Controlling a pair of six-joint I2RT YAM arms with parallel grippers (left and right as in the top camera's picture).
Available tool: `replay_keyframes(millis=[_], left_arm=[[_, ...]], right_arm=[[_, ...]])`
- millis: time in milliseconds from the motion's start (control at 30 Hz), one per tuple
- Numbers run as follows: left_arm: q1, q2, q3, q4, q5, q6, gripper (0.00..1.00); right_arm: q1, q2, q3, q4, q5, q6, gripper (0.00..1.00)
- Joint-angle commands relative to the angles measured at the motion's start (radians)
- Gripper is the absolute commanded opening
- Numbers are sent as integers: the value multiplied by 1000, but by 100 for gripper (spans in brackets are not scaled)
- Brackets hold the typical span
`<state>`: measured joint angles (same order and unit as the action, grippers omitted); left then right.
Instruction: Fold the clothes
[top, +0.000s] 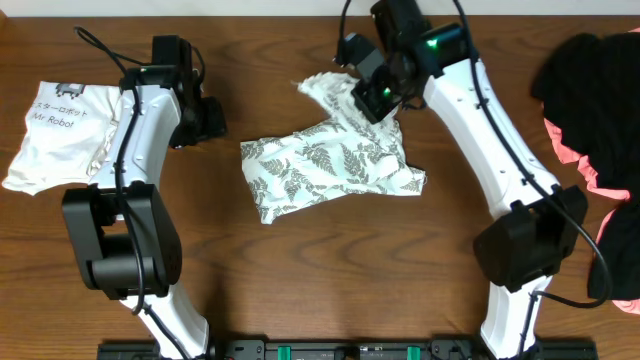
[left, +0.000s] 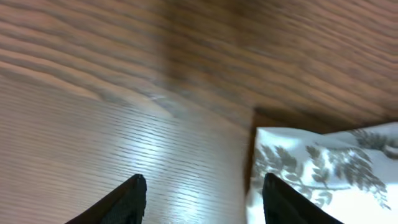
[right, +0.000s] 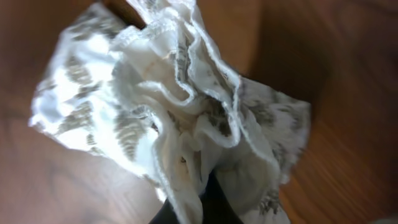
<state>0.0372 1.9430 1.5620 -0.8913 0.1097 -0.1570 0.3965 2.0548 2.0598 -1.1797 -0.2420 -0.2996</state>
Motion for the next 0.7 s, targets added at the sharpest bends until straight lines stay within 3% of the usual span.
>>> replay_keyframes(millis=[0, 400, 667], left_arm=[[-39, 2, -7, -12, 53, 1, 60], [-248, 2, -7, 3, 55, -35, 60], [-300, 2, -7, 22, 55, -37, 60]], right_arm=[[-62, -2, 21, 9, 98, 53, 1], [-367, -3, 22, 3, 199, 51, 1], [-482, -3, 60, 21, 301, 40, 1]])
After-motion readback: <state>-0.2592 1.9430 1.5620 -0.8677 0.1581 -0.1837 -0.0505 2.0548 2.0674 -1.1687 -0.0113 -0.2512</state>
